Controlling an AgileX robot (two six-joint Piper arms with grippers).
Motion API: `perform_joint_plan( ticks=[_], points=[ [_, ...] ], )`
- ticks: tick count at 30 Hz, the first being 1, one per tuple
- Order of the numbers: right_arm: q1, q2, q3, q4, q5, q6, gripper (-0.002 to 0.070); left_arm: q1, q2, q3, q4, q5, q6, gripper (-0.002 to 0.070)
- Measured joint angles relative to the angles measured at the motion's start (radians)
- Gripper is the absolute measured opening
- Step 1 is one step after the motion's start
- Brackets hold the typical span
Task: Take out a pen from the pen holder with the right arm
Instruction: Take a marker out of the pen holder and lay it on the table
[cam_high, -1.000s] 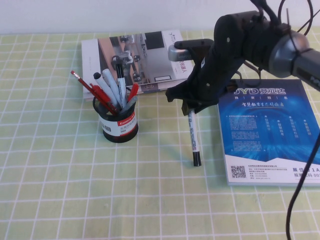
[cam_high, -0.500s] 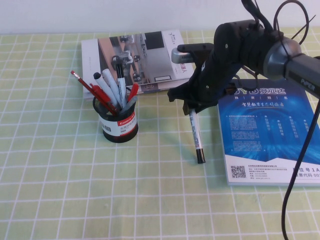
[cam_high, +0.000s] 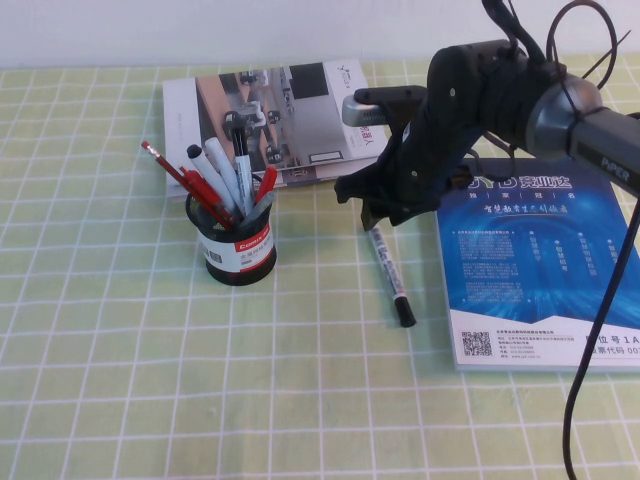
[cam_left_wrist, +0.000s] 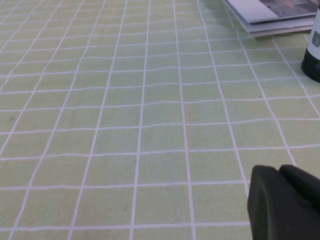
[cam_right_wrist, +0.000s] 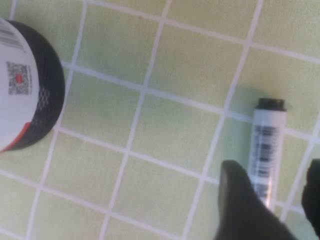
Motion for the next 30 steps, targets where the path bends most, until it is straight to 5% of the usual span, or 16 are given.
perform_joint_plan(
  ticks=[5,15,30],
  points=[
    [0.019,-0.028,0.014,-0.032,0.029,0.000,0.0223,0.000,0.000,0.000,0.000,0.000,0.000,-0.0005],
    [0.111,-0.410,0.357,-0.064,-0.068,0.000,0.0002,0.000,0.000,0.000,0.000,0.000,0.000,-0.0005],
    [0.115,-1.108,0.932,-0.081,-0.116,0.000,-0.0012,0.000,0.000,0.000,0.000,0.000,0.000,-0.0005]
  ],
)
